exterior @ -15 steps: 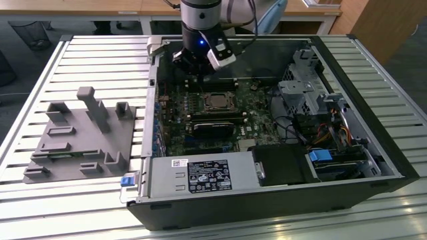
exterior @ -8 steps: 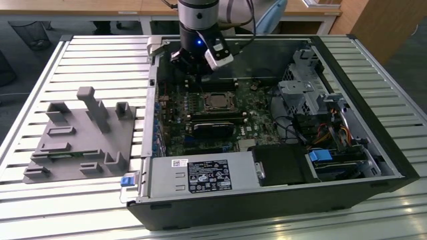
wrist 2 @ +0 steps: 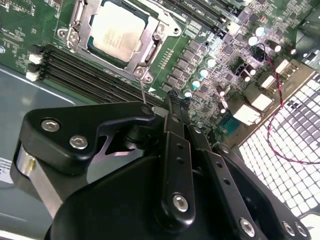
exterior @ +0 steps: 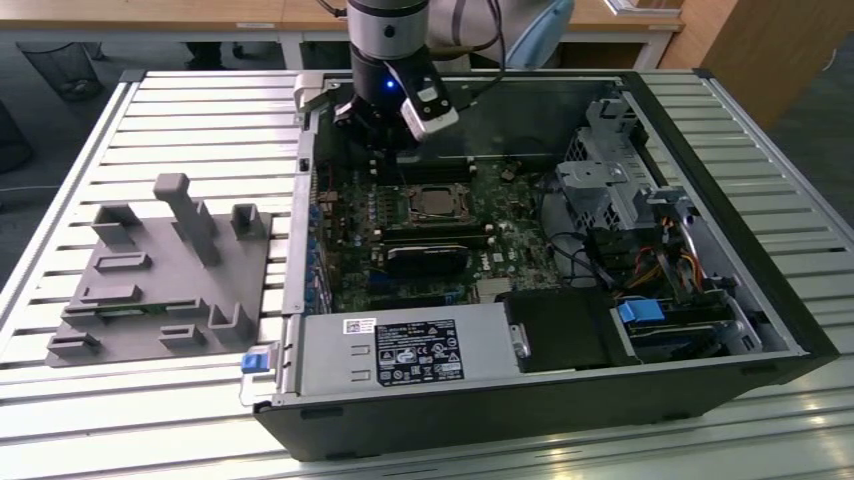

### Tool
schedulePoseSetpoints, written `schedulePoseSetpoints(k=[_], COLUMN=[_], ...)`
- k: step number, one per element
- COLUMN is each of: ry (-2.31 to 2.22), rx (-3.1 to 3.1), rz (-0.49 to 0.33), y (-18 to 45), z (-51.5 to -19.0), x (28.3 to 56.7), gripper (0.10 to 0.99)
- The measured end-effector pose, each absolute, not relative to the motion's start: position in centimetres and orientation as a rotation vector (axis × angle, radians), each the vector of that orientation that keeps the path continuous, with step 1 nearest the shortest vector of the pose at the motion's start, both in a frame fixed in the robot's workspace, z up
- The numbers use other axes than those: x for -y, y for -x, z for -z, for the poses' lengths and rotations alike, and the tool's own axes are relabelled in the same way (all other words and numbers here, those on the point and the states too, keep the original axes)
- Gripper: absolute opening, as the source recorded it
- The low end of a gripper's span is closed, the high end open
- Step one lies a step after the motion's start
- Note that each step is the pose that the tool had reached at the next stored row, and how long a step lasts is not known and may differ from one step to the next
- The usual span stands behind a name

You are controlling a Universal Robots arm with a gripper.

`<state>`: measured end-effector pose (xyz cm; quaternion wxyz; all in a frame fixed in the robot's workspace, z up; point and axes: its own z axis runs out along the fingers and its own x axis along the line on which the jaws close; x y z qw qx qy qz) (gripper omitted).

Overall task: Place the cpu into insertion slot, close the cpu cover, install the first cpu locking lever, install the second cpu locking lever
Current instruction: 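Install the first cpu locking lever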

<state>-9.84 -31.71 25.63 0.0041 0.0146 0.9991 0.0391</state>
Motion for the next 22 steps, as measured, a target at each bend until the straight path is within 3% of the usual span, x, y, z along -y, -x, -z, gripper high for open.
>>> schedulePoseSetpoints(k=[22], ry=[-0.046], rx=[-3.131], rz=[-0.122], y=[10.12], z=[-25.43], x=[30.99], gripper=[0.118])
